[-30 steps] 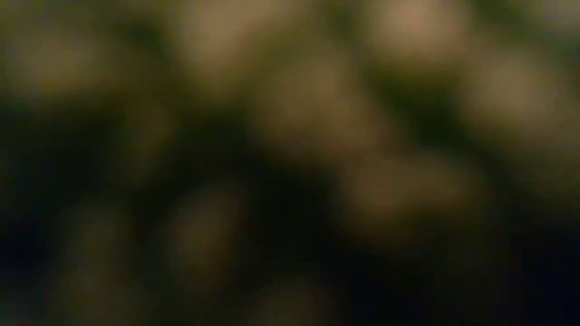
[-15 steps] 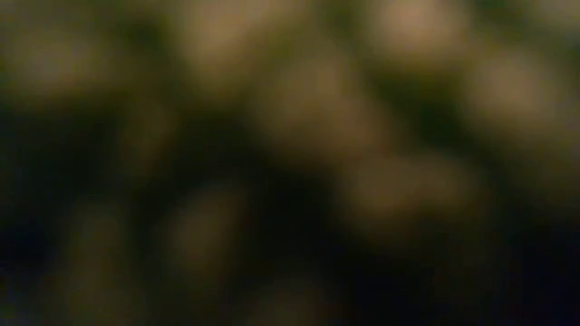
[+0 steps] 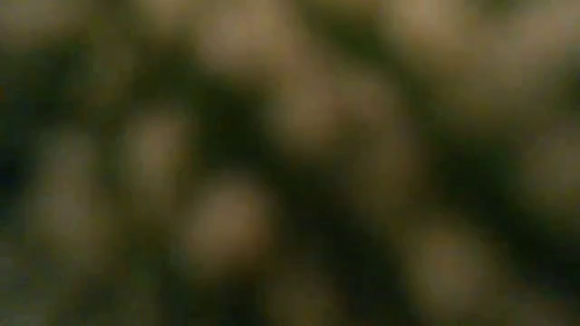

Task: Sort microfiber towel by color & place in baskets
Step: Put the green microfiber cloth into the left wire basket

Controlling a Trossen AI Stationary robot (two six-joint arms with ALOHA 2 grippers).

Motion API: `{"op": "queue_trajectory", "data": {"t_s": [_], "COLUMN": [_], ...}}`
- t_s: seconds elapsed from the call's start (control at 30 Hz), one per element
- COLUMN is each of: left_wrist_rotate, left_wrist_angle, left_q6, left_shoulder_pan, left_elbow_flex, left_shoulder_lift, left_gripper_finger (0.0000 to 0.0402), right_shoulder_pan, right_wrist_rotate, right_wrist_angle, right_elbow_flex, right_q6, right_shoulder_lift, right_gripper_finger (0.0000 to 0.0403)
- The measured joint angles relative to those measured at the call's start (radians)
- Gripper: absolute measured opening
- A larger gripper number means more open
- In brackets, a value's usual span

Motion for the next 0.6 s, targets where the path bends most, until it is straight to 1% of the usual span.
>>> {"op": "queue_trajectory", "data": {"t_s": [0.17, 0.4, 0.6], "left_wrist_rotate": [-0.004, -0.004, -0.003], "left_wrist_angle": [0.002, 0.000, -0.044], "left_q6": [0.027, 0.051, 0.052], "left_shoulder_pan": [0.025, 0.024, 0.023], "left_elbow_flex": [0.001, 0.008, 0.008], "left_shoulder_lift": [0.022, 0.031, 0.031], "left_gripper_finger": [0.0115, 0.0115, 0.0115], "right_shoulder_pan": [0.000, 0.000, 0.000], "right_wrist_rotate": [0.000, 0.000, 0.000], "right_wrist_angle": [0.003, 0.003, 0.003], "right_elbow_flex": [0.000, 0.000, 0.000], "right_q6": [-0.019, -0.021, -0.022], "right_shoulder_lift": [0.000, 0.000, 0.000], "right_gripper_finger": [0.0095, 0.0095, 0.0095]}}
